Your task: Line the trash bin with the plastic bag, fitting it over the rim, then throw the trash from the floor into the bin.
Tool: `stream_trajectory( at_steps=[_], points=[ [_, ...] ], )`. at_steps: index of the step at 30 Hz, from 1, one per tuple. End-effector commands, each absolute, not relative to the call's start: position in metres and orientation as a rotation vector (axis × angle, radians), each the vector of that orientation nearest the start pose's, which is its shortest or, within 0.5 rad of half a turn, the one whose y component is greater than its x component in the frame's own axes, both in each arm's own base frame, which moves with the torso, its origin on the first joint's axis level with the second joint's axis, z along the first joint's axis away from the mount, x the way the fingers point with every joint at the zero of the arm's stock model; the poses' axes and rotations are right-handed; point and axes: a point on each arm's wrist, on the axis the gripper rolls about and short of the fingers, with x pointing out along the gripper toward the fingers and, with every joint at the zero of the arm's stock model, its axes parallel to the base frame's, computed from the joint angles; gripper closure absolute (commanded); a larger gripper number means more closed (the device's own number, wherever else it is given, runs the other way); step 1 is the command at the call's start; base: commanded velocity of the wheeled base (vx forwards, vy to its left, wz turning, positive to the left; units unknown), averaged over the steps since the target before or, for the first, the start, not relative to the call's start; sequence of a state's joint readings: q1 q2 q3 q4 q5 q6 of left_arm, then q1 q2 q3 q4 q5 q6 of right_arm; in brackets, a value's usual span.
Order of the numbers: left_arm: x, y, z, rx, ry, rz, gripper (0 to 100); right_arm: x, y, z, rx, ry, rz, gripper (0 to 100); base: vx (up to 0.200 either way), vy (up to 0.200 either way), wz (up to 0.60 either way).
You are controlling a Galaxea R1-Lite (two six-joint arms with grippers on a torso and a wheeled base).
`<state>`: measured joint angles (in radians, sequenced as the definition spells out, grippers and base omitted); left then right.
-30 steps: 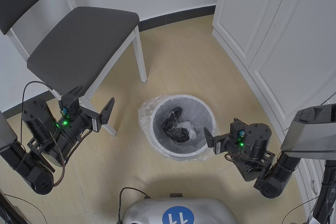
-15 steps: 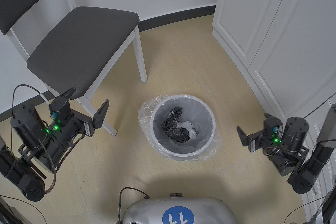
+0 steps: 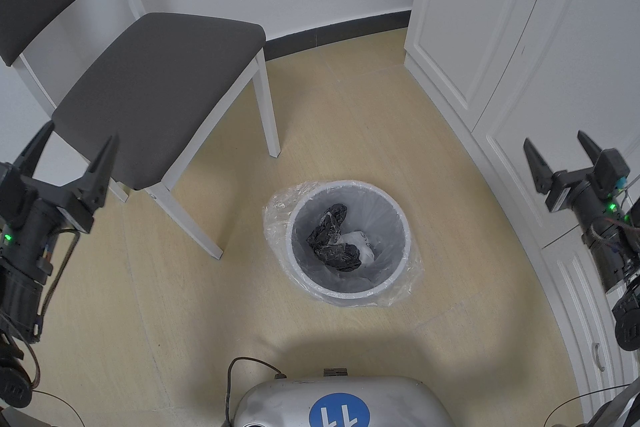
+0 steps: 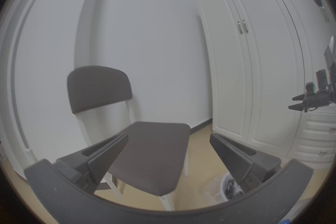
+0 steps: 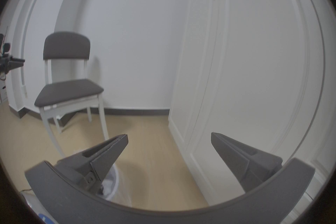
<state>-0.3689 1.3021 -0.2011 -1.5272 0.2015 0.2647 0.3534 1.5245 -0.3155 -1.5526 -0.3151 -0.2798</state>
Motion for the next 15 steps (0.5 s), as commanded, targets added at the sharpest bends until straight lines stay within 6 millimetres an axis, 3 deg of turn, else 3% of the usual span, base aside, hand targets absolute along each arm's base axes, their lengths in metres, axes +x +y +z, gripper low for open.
stream_trajectory(
  at_steps=[1,6,8,15],
  points=[
    [0.115,-0.037,0.233,0.081,-0.578,-0.045,0,0.178,0.052,0.233,-0.110,-0.499,-0.061,0,0.000,0.000,0.00],
    [0.096,-0.030,0.241,0.065,-0.640,-0.031,0,0.158,0.039,0.232,-0.099,-0.513,-0.100,0,0.000,0.000,0.00],
    [0.082,-0.024,0.245,0.070,-0.644,-0.021,0,0.147,0.024,0.216,-0.032,-0.439,-0.133,0,0.000,0.000,0.00],
    [0.055,-0.014,0.235,0.090,-0.537,-0.029,0,0.121,0.009,0.207,-0.018,-0.330,-0.192,0,0.000,0.000,0.00]
  ],
)
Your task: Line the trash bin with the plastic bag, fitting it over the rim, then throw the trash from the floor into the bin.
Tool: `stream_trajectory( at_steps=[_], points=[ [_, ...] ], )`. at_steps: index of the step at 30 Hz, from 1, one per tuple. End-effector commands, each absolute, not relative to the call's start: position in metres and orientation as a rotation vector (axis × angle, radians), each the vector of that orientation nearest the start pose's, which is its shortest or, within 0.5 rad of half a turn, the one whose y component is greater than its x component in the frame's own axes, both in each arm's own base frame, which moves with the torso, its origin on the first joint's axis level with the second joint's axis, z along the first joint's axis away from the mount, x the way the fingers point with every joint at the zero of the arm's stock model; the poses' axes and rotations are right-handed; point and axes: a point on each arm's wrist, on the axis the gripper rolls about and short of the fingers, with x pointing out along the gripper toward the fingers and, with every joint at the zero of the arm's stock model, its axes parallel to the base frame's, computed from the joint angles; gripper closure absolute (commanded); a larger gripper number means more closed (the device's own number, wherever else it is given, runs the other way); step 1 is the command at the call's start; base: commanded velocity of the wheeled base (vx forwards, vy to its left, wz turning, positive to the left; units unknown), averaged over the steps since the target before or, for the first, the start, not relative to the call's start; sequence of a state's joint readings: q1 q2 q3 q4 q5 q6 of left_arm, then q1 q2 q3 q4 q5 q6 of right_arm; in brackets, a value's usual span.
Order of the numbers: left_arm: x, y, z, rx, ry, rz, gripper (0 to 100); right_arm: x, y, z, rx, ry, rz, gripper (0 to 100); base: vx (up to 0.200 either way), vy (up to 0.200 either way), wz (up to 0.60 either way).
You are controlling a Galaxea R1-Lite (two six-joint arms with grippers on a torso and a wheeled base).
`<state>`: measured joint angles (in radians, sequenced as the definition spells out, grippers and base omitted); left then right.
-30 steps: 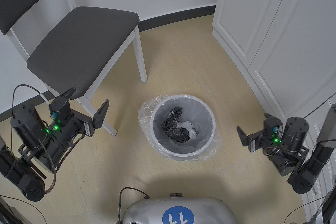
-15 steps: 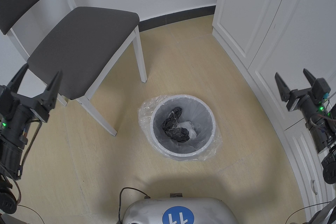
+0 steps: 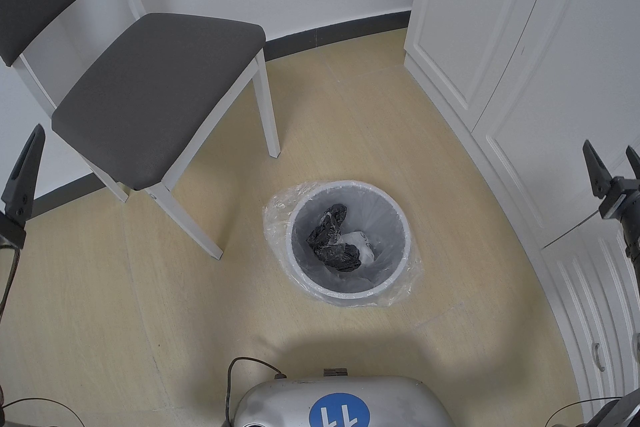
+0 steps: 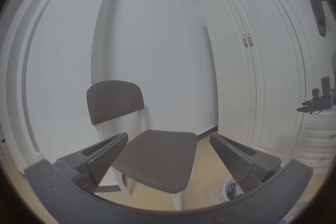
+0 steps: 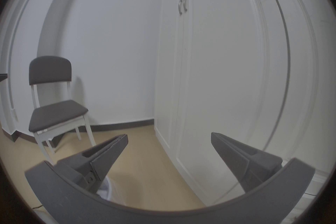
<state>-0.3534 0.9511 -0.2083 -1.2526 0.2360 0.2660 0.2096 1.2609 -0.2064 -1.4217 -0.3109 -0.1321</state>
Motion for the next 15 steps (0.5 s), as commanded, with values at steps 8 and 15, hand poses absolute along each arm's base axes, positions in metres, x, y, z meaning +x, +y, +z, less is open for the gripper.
stream_trajectory(
  at_steps=[8,15],
  points=[
    [0.024,-0.001,0.229,0.102,-0.468,0.045,0,0.059,0.001,0.199,-0.037,-0.243,-0.195,0,0.000,0.000,0.00],
    [0.002,0.007,0.215,0.023,-0.437,0.090,0,0.008,-0.006,0.189,0.016,-0.317,-0.206,0,0.000,0.000,0.00]
  ],
)
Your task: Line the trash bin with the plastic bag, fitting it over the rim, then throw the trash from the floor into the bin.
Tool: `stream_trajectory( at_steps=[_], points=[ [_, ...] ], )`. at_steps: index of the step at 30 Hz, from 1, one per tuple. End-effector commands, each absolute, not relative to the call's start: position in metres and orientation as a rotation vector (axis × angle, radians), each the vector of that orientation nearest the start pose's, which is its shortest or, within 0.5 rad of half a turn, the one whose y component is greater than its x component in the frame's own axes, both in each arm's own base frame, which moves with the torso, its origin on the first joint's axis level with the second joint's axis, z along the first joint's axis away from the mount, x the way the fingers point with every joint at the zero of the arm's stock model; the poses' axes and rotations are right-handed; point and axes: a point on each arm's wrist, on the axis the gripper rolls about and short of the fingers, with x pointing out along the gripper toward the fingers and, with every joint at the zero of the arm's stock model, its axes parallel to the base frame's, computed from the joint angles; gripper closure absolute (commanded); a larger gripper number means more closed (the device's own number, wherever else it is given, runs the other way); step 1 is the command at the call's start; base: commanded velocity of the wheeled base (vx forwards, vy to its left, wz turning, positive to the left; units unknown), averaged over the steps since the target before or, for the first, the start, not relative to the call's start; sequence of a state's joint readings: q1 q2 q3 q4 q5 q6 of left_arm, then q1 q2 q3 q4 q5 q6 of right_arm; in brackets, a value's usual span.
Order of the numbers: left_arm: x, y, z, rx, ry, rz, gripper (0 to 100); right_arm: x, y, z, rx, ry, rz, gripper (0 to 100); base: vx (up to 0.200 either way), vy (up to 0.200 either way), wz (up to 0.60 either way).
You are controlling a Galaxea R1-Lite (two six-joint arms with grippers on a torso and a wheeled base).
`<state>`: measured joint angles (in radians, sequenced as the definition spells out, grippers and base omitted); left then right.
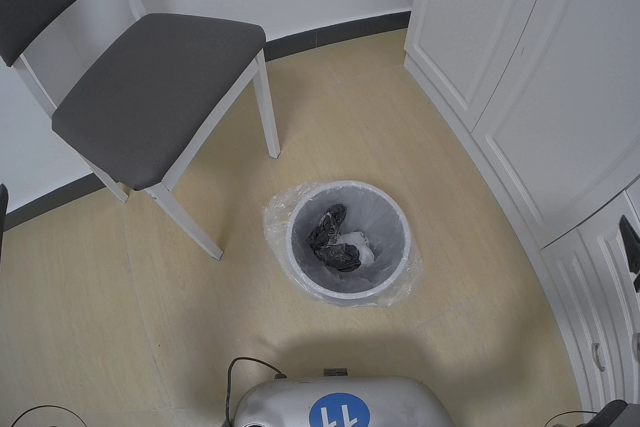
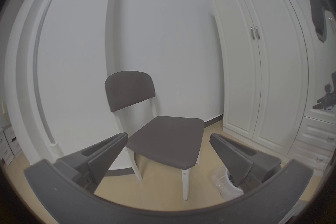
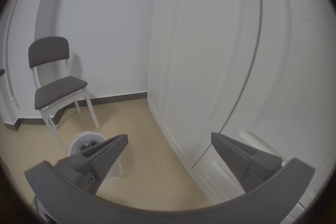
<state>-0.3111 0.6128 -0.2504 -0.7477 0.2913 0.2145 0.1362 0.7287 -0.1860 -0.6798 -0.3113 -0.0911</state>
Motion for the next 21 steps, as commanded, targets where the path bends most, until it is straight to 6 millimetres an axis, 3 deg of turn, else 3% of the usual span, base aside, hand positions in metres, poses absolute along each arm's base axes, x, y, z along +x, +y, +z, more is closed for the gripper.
stream_trajectory(
  at_steps=[1,21],
  points=[
    [0.002,0.007,0.215,0.023,-0.437,0.090,0,0.008,-0.006,0.189,0.016,-0.317,-0.206,0,0.000,0.000,0.00],
    [-0.052,0.010,0.196,0.019,-0.556,0.252,0,-0.051,-0.008,0.175,0.102,-0.633,-0.222,0,0.000,0.000,0.00]
  ],
)
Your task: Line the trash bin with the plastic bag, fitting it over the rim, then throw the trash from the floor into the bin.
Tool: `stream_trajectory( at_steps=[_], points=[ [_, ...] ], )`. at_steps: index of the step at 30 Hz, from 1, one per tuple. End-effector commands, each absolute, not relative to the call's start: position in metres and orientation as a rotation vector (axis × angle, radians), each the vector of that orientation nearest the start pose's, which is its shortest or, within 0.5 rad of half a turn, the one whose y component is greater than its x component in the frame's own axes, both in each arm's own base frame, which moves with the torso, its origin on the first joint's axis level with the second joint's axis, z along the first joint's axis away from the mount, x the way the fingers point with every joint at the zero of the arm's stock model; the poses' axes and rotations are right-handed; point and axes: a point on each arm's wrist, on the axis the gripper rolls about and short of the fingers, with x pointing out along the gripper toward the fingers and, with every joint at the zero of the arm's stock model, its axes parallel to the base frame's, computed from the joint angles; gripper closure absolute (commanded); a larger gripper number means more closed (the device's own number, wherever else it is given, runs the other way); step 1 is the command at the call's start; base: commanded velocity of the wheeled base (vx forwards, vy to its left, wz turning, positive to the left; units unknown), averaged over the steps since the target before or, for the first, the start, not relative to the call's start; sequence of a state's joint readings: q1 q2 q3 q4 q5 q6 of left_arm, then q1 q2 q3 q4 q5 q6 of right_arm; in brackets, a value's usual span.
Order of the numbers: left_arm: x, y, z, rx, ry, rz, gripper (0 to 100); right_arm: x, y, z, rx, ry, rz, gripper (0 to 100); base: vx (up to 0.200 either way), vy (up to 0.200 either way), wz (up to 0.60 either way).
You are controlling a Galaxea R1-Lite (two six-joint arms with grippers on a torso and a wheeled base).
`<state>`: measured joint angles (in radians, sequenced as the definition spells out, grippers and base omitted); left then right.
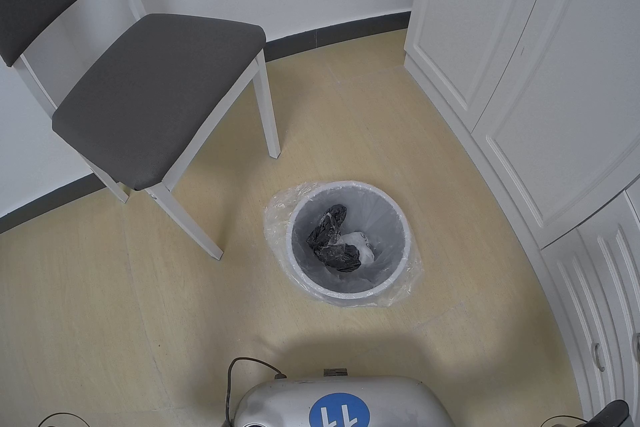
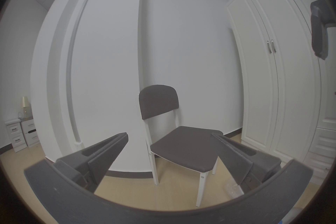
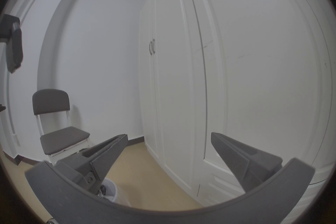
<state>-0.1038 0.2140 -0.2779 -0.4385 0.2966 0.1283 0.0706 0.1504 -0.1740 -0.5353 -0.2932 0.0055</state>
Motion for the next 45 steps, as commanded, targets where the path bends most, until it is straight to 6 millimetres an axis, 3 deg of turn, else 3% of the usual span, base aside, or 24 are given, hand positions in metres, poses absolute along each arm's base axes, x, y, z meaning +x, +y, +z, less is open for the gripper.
stream_trajectory(
  at_steps=[1,8,12,17,18,19,23,27,34,45],
  points=[
    [-0.058,0.010,0.193,0.017,-0.573,0.259,0,-0.056,-0.006,0.174,0.084,-0.663,-0.208,0,0.000,0.000,0.00],
    [-0.069,0.007,0.180,0.039,-0.561,0.306,0,-0.062,-0.004,0.168,0.063,-0.698,-0.172,0,0.000,0.000,0.00],
    [-0.062,0.006,0.169,0.041,-0.520,0.287,0,-0.059,-0.004,0.165,0.068,-0.684,-0.175,0,0.000,0.000,0.00],
    [-0.045,0.006,0.142,0.035,-0.414,0.264,0,-0.053,-0.004,0.155,0.068,-0.658,-0.178,0,0.000,0.000,0.00],
    [-0.030,0.005,0.111,0.051,-0.312,0.247,0,-0.048,-0.005,0.144,0.068,-0.668,-0.200,0,0.000,0.000,0.00],
    [-0.028,0.005,0.105,0.047,-0.282,0.240,0,-0.047,-0.005,0.141,0.070,-0.694,-0.211,0,0.000,0.000,0.00],
    [-0.025,0.005,0.095,-0.061,-0.197,0.207,0,-0.052,-0.005,0.146,0.082,-0.762,-0.216,0,0.000,0.000,0.00],
    [-0.024,0.005,0.082,-0.056,-0.059,0.210,0,-0.051,-0.005,0.145,0.089,-0.751,-0.228,0,0.000,0.000,0.00],
    [-0.023,0.004,0.081,-0.076,-0.053,0.155,0,-0.048,-0.006,0.142,0.102,-0.706,-0.261,0,0.000,0.000,0.00],
    [-0.023,0.002,0.081,-0.073,0.006,0.059,0,-0.031,-0.007,0.114,0.105,-0.395,-0.288,0,0.000,0.000,0.00]
  ],
)
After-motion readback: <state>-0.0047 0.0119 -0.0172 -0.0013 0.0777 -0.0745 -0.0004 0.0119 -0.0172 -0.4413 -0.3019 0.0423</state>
